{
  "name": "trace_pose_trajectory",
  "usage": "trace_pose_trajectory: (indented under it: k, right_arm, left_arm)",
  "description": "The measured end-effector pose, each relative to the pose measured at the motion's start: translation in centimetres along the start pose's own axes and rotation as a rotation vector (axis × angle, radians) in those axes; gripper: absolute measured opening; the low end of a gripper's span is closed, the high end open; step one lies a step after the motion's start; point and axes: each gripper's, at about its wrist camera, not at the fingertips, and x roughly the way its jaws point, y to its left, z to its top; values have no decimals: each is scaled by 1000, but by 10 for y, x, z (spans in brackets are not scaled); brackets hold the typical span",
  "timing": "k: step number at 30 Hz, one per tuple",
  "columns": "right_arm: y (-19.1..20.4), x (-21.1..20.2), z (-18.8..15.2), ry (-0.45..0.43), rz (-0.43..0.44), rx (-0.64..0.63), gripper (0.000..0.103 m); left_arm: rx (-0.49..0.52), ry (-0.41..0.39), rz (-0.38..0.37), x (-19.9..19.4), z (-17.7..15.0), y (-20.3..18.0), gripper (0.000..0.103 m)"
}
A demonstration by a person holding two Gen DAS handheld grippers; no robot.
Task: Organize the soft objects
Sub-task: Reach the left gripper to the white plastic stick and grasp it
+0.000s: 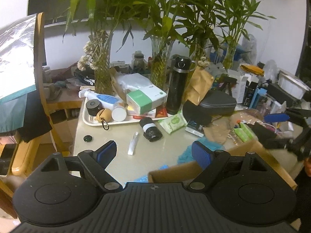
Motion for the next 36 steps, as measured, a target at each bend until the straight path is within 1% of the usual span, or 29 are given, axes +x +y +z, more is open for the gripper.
trace_pose_trajectory:
  k: [2,4,8,13,19,21,23,25,28,30,31,33,35,36]
  right_arm:
    - [-14,4,1,-2,-39,71,103]
    - [-28,9,1,6,-78,130,103]
    - [-46,23,1,44,-147,185,103]
    - [-61,35,2,62,-179,189,103]
    - [-76,52,1,89,-230,176,103]
    - [-81,56,-1,96,-240,174,103]
    - [-86,59,-2,98,-241,179,103]
    - [-91,64,-4,111,-247,192,103]
    - [-96,70,-5,111,-239,191,103]
    - [-98,77,-5,124,-237,183,103]
    - [-99,80,-6,123,-231,181,103]
    - [-104,90,-7,162,-244,191,103]
    - [-106,94,-7,155,-234,191,103]
    - [-108,96,-8,159,-234,196,103]
  left_arm:
    - [7,8,0,8,3,3,85]
    - [14,13,-5,18,6,6,85]
    - [20,29,-1,38,13,12,85]
    - [56,33,1,62,24,15,85]
    - [139,24,-40,97,26,14,85]
    - [134,32,-69,109,23,19,85]
    - [112,54,-83,121,20,26,85]
    - [101,79,-75,134,18,33,85]
    - [142,103,-49,151,13,37,84]
    - [172,119,-35,163,9,39,81]
    - [181,131,-26,170,8,40,77]
    - [192,166,-22,184,4,40,72]
    - [216,195,-26,196,0,40,64]
    - [225,210,-30,202,-1,40,63]
